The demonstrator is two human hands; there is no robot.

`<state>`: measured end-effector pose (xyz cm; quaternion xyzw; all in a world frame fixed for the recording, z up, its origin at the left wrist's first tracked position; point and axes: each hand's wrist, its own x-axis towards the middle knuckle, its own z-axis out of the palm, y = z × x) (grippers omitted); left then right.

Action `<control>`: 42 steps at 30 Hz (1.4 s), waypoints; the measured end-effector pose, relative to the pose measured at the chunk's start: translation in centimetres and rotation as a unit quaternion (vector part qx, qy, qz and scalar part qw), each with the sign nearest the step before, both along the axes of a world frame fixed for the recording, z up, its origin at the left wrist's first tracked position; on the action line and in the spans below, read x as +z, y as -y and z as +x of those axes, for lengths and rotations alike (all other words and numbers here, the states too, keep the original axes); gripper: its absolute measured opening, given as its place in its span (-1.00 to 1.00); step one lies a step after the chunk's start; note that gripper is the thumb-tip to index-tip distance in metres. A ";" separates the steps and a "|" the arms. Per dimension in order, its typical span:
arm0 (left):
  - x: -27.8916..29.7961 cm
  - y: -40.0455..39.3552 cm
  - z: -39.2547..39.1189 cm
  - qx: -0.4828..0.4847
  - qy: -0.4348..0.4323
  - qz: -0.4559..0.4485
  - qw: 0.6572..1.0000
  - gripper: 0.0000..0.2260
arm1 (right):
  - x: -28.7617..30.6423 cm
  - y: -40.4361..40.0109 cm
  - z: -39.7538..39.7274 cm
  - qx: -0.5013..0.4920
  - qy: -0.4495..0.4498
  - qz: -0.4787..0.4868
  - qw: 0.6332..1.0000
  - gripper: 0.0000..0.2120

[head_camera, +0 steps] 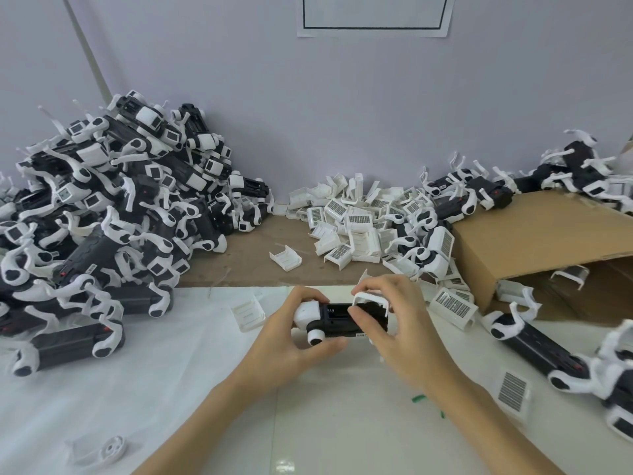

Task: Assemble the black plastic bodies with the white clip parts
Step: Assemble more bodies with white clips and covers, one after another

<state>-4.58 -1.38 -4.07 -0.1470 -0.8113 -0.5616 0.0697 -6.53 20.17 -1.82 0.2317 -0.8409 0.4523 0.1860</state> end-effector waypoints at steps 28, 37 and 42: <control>-0.4 -0.3 0.2 0.000 -0.110 -0.062 0.992 -0.58 | 1.0 -1.1 0.1 0.120 0.149 -0.026 0.981 -0.83; 0.1 -0.9 0.1 0.038 -0.238 -0.115 0.964 -0.44 | 1.6 -2.1 -0.2 0.110 0.131 0.046 0.984 -0.85; 0.2 -0.4 0.4 0.029 -0.143 -0.023 0.989 -0.38 | 0.2 -0.5 0.0 0.043 -0.057 0.119 0.990 -0.65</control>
